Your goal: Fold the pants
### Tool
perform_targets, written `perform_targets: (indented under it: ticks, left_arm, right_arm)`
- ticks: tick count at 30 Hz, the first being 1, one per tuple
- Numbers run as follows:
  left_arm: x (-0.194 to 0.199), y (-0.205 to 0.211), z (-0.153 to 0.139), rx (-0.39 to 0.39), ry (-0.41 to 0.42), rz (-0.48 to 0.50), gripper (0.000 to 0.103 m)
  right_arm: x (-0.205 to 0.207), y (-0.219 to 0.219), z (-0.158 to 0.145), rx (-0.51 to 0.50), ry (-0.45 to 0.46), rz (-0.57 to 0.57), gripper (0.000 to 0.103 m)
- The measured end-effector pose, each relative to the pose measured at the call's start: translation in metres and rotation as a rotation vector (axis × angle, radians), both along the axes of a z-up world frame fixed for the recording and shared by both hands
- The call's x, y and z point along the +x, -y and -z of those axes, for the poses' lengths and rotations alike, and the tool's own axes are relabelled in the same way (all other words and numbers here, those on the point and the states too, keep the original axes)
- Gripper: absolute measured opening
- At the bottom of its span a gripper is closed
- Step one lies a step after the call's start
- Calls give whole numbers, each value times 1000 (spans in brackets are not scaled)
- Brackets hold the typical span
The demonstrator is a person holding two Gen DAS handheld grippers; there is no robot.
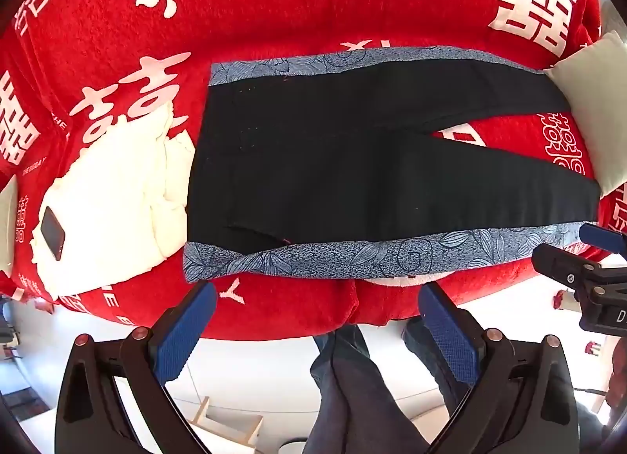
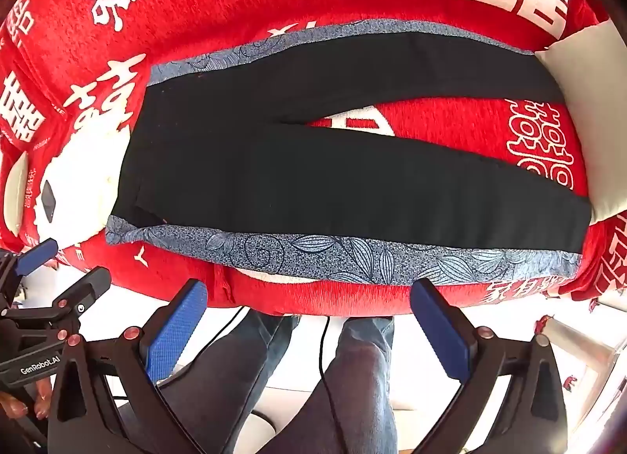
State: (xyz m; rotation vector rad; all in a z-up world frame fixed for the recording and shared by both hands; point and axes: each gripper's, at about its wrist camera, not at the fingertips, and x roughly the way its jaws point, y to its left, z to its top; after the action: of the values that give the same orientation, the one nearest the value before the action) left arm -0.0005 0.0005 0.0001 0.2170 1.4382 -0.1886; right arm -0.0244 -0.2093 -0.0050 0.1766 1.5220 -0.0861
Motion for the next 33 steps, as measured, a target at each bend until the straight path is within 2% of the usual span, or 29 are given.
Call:
perform_targets:
  ticks: [17,24,29,33]
  left_arm:
    - [2,-1,-2,46,23,6,103]
    - [3,-6,2,-8,-12,-2,103]
    - [1,-6,4,-8,-29,3,103]
    - [0,-4,3,-5,-6,15,103]
  right_arm:
    - [-2,0,-4,-18,5,7,103]
    - [-1,0,-3,-21,2,11,103]
    - [-1,-2,-3,-23,1,5,103]
    - [-2,-2,-3,-25,0,3,103]
